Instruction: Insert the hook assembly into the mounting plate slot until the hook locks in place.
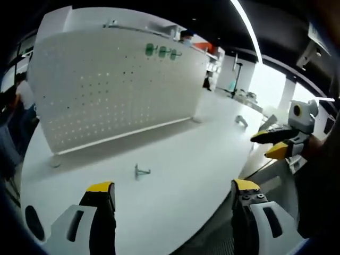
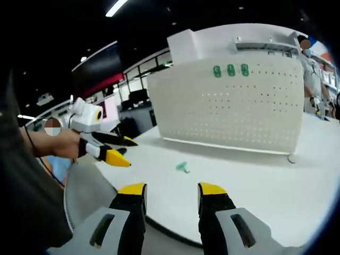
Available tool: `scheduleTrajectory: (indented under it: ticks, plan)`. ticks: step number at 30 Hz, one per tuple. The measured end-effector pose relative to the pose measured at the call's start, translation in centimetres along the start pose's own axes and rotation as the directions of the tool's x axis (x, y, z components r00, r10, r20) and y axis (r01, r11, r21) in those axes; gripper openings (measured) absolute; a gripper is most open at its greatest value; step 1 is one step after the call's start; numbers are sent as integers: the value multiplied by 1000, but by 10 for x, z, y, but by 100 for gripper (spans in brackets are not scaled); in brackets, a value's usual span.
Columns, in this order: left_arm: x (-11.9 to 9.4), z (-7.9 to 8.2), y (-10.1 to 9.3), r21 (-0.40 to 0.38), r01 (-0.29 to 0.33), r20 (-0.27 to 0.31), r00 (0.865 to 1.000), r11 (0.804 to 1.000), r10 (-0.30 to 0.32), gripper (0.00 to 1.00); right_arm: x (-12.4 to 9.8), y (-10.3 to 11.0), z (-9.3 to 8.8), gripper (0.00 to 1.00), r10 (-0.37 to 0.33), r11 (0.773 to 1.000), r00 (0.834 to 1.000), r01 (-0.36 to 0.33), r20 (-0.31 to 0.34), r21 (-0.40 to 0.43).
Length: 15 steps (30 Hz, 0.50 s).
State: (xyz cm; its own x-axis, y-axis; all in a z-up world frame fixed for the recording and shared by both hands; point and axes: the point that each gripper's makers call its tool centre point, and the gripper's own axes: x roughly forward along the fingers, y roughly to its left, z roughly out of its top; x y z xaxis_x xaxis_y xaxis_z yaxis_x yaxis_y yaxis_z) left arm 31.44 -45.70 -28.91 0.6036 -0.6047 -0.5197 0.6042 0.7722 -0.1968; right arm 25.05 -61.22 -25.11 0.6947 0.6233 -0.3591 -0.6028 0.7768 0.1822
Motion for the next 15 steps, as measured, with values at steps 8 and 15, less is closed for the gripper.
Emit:
scheduleTrajectory:
  ticks: [8, 15]
  plan:
    - [32, -7, 11, -6, 33, -44, 998, 999, -33, 89, 6, -8, -3, 37, -8, 1000, 1000, 9, -19, 7]
    - [59, -16, 24, -21, 49, -83, 995, 999, -51, 88, 10, -17, -6, 37, -16, 1000, 999, 17, -40, 18]
